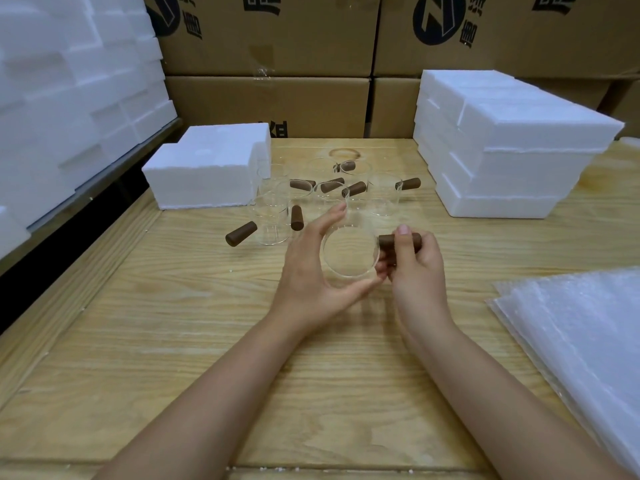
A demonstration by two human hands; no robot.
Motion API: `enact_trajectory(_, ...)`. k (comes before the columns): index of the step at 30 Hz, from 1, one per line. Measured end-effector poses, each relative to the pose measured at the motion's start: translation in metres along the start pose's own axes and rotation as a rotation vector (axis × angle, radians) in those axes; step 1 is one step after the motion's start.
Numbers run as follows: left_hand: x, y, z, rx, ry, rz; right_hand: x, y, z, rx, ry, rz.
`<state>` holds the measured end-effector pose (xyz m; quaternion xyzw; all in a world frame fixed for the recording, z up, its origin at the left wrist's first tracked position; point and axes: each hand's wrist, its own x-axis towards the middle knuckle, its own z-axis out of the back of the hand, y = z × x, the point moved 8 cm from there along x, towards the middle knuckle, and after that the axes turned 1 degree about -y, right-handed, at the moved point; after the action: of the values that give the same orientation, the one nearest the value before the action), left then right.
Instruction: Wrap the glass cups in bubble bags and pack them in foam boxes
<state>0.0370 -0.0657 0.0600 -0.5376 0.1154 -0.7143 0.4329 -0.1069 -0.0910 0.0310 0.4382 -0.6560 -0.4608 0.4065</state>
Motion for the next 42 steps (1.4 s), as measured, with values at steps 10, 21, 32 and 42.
enact_trajectory(10,-0.010,0.040,-0.030,-0.921,0.038,0.800,-0.011,0.028,-0.002,-0.189,0.034,0.389)
enact_trajectory(21,-0.007,0.046,-0.025,-1.014,0.031,0.727,-0.017,0.012,-0.007,-0.007,0.029,0.159)
enact_trajectory(32,-0.005,0.042,-0.020,-0.807,-0.021,0.622,-0.022,-0.015,-0.023,0.245,0.110,-0.139)
enact_trajectory(42,-0.008,0.043,-0.024,-0.823,0.005,0.641,-0.018,-0.023,-0.026,0.529,0.136,-0.320)
